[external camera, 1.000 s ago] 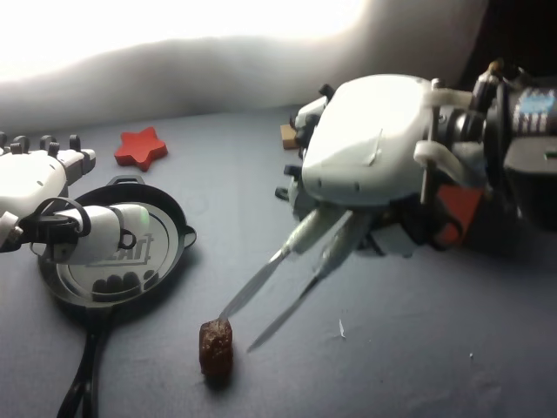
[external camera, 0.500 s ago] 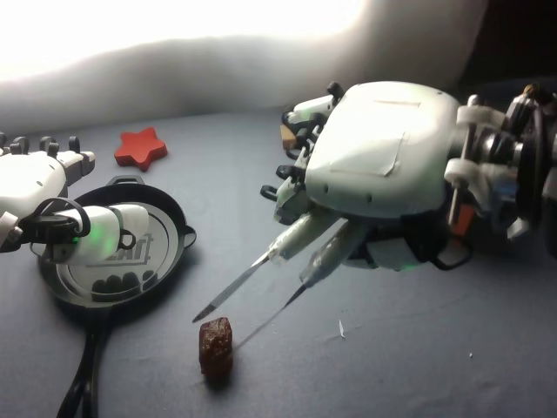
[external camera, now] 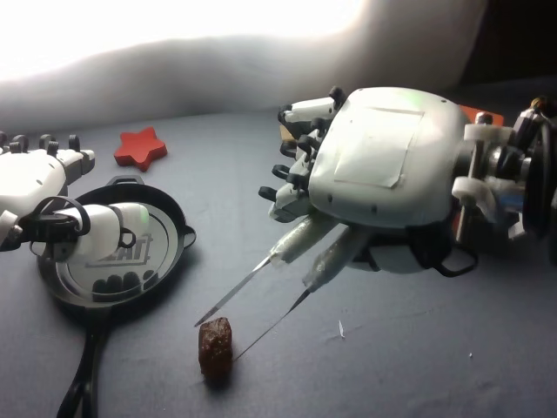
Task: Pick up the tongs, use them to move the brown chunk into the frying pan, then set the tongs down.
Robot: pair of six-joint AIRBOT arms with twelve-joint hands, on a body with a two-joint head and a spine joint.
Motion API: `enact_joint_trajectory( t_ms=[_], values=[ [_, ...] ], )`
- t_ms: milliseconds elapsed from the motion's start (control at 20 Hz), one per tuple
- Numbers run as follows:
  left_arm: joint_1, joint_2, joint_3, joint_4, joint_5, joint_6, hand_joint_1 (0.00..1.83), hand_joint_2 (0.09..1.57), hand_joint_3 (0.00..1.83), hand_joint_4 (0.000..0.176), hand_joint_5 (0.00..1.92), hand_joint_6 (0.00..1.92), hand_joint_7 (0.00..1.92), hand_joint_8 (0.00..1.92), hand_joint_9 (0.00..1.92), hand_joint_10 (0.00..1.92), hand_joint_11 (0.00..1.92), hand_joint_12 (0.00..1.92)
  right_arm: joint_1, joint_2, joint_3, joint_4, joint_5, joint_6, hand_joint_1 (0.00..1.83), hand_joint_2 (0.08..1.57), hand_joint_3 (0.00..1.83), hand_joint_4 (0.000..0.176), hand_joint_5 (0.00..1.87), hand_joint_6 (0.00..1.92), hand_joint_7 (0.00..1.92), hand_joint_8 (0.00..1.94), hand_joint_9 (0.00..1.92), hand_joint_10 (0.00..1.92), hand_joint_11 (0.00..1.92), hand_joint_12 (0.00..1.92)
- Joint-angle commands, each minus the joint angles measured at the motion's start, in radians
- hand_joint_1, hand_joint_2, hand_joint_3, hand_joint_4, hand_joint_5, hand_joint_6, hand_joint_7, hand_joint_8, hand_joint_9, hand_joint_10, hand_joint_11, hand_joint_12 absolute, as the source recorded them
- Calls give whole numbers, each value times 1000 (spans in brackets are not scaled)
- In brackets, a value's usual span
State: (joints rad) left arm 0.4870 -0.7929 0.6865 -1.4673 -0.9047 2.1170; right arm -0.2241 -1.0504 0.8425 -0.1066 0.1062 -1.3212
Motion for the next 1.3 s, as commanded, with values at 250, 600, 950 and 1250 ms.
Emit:
enact_joint_trajectory(
  t_ms=[250, 600, 950, 1250],
  values=[
    [-17, 11, 4, 60, -64, -3, 0, 1267, 2, 24, 147, 2, 153, 1, 132, 0, 0, 256, 34, 45, -47, 41, -11, -10, 999, 1129, 0, 0, 786, 10, 825, 2, 661, 401, 198, 1496],
    [-1, 11, 9, 60, -67, -3, 0, 1270, 1, 26, 150, 2, 156, 3, 137, 4, 0, 270, 113, 63, -62, 42, -154, 108, 1019, 1125, 0, 0, 795, 10, 836, 5, 647, 447, 208, 1484],
    [14, 11, 31, 61, -65, -2, 0, 1269, 1, 23, 149, 7, 152, 3, 120, 3, 0, 217, 135, 2, -46, -623, -554, 826, 1022, 1130, 0, 0, 800, 10, 843, 6, 642, 476, 221, 1482],
    [33, 11, 62, 61, -65, -2, 0, 1270, 1, 22, 155, 5, 157, 4, 125, 6, 0, 264, 136, -48, -37, -812, -603, 1223, 1017, 1126, 0, 0, 801, 10, 846, 6, 629, 500, 216, 1502]
  ],
)
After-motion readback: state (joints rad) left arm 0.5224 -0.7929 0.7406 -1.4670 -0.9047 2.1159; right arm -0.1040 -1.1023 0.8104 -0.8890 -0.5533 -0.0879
